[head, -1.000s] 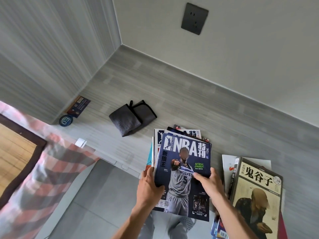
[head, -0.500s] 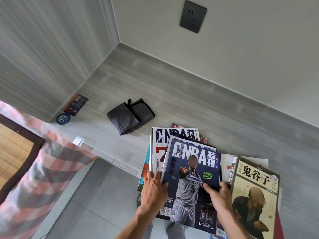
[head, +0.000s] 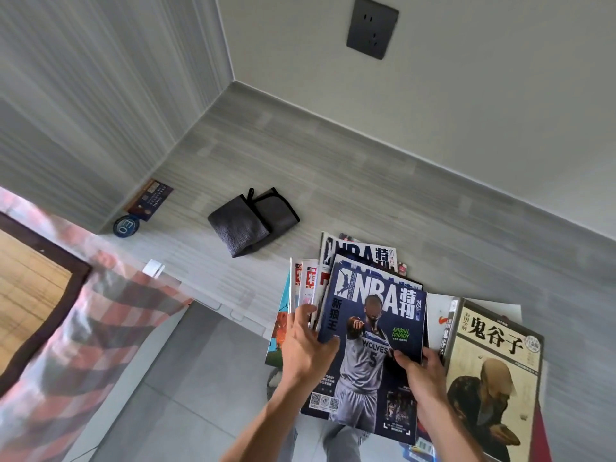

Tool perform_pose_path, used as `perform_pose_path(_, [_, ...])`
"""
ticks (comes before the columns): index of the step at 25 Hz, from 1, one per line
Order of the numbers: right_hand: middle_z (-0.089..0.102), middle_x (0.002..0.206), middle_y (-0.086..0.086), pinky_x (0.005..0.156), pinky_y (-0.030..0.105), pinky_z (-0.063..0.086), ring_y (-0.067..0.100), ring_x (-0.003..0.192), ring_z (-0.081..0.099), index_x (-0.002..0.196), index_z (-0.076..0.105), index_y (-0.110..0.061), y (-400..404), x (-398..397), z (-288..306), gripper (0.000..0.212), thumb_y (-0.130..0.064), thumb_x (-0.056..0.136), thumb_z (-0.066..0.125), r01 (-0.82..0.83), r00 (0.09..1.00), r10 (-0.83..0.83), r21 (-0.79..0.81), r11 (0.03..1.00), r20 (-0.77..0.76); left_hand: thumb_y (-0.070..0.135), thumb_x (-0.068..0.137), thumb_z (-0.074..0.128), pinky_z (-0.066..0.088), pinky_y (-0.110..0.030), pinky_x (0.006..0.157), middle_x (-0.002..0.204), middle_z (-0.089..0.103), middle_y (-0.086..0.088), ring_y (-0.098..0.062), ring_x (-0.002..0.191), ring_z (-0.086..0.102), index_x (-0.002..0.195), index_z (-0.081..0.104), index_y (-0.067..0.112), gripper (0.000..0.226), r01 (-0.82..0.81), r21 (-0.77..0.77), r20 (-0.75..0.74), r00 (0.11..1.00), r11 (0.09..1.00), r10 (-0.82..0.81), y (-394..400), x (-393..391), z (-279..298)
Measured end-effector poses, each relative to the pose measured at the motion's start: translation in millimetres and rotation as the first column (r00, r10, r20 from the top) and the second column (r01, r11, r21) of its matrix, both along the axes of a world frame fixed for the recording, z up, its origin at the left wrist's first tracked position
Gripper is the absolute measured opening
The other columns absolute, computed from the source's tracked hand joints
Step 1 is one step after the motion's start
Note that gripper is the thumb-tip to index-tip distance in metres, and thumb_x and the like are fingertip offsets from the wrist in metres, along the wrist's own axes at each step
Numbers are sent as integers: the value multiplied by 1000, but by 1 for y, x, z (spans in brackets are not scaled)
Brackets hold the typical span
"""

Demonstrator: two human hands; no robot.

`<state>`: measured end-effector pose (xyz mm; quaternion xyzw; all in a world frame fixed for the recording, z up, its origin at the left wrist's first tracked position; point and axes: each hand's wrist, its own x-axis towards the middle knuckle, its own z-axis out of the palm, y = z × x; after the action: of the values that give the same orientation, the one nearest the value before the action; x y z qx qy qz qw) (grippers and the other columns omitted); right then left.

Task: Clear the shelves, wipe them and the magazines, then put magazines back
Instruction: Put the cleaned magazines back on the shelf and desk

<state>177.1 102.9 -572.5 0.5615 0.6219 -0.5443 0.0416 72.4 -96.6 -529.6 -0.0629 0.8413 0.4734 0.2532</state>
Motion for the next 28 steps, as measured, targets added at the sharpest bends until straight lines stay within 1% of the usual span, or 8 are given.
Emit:
perform_pose_path(4, [66, 112, 9, 78, 35, 48, 25, 94, 63, 119, 59, -14, 2, -2, -2, 32, -12, 89, 70, 35, 999, -35, -36, 999, 9, 18, 83, 71, 54, -19, 59, 109, 58, 9, -15, 76, 62, 140, 42, 25, 64, 90, 71, 25, 995, 993, -92, 21, -12, 8])
perform_pose_path(6, [67, 113, 10, 85, 39, 49, 28, 97, 63, 118, 58, -13, 2, -2, -1, 33, -14, 88, 71, 41, 999, -40, -54, 998, 22, 12, 85, 68, 58, -22, 69, 115, 44, 21, -18, 93, 65, 153, 21, 32, 85, 172, 121, 71, 981, 978, -181, 24, -8, 11])
perform_pose_path(8, [67, 111, 12, 84, 40, 51, 30, 97, 64, 118, 59, -11, 3, -1, -2, 37, -15, 85, 74, 65, 998, -64, -64, 996, 21, 3, 84, 64, 58, -22, 58, 100, 42, 26, -17, 82, 68, 149, 8, 45, 95, 214, 160, 84, 970, 964, -229, 17, 2, 5])
perform_pose_path(13, [66, 119, 10, 89, 41, 51, 30, 104, 63, 126, 58, -14, 1, -3, -1, 53, -24, 80, 81, 53, 998, -52, -42, 998, 35, 7, 78, 69, 61, -37, 62, 87, 62, 5, -13, 74, 65, 115, 43, 28, 50, 131, 129, 134, 980, 983, -148, 6, 0, -14])
perform_pose_path(18, [76, 104, 4, 101, 50, 49, 28, 100, 69, 109, 68, -19, -1, -14, 35, 43, -10, 69, 85, 56, 989, -70, -110, 992, -128, -6, 79, 71, 56, -34, 80, 98, 74, -3, -23, 94, 66, 107, 63, 20, 39, 87, 439, 207, 959, 894, -195, -22, -12, -11])
perform_pose_path(21, [75, 108, 13, 104, 54, 46, 36, 105, 69, 117, 66, -14, 9, -32, 73, 79, -26, 46, 97, 33, 927, -135, -283, 959, -349, -3, 77, 71, 54, -41, 81, 105, 69, -24, -30, 93, 66, 115, 60, -4, 39, 40, 640, 180, 963, 768, -200, -36, -31, 13])
perform_pose_path(24, [75, 105, 14, 93, 48, 52, 32, 97, 72, 119, 62, -7, 19, -51, 113, 109, -45, 24, 100, -84, 866, -16, -178, 980, -499, 14, 73, 81, 52, -52, 76, 97, 72, -22, -34, 85, 66, 103, 70, 8, 32, 87, 641, 72, 982, 763, -173, -30, -53, 53])
perform_pose_path(28, [78, 91, 0, 77, 18, 55, 12, 85, 74, 104, 68, -8, 13, -63, 160, 55, -15, 56, 94, -284, 794, 241, 10, 959, -558, 34, 57, 92, 56, -40, 91, 115, 71, -7, -23, 105, 69, 123, 52, 15, 79, 106, 522, -68, 994, 846, -82, -20, -69, 82])
